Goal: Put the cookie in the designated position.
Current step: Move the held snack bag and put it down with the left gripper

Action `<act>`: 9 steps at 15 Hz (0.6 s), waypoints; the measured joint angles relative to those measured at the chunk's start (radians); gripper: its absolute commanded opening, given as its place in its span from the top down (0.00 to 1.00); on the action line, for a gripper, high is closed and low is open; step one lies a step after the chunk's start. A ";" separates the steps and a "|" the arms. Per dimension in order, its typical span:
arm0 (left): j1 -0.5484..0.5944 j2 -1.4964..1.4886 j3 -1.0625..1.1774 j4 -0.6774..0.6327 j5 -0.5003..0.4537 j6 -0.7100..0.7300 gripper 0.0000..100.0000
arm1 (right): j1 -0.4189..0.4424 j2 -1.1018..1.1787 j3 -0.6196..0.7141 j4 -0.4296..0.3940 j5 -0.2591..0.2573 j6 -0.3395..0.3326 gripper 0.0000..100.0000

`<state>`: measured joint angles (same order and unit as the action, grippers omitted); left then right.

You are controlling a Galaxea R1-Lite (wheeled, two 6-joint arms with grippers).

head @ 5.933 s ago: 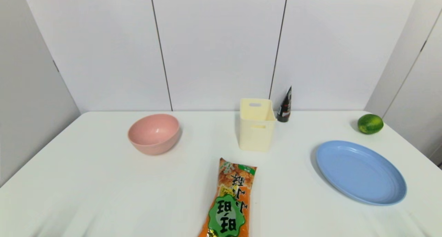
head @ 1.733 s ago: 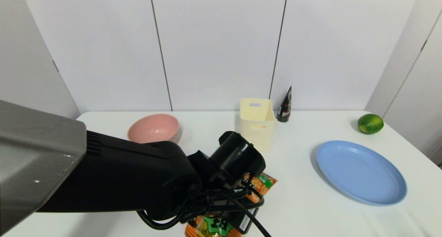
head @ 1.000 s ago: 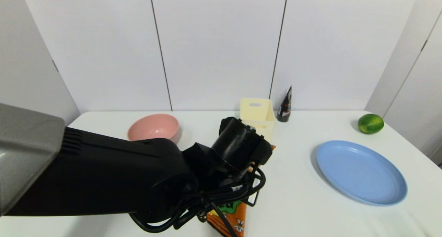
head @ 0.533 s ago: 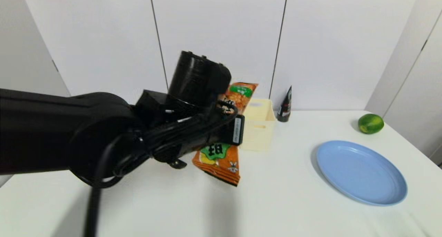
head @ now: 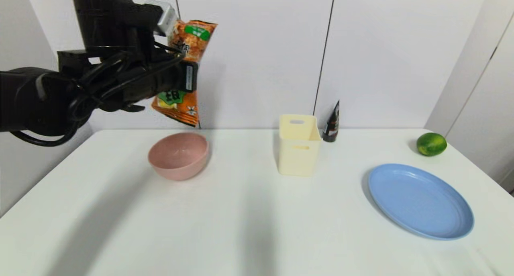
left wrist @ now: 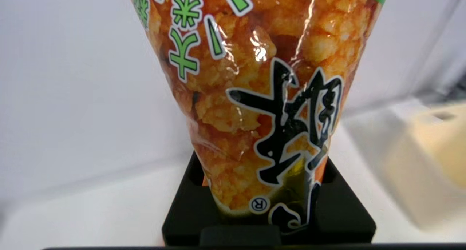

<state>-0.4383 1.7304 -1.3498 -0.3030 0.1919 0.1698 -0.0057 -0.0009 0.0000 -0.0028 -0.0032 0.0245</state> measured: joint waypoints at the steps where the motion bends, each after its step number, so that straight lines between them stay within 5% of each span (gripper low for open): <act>1: 0.049 0.014 -0.025 -0.020 -0.095 0.040 1.00 | 0.000 0.000 0.000 0.000 0.000 0.000 0.00; 5: 0.204 0.136 -0.191 0.066 -0.467 0.208 1.00 | 0.000 0.000 0.000 0.000 0.000 0.000 0.00; 9: 0.291 0.306 -0.397 0.269 -0.600 0.454 1.00 | 0.001 0.000 0.000 0.000 0.000 0.000 0.00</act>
<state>-0.1477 2.0368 -1.7468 -0.0345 -0.4083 0.6234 -0.0051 -0.0009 0.0000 -0.0028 -0.0032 0.0240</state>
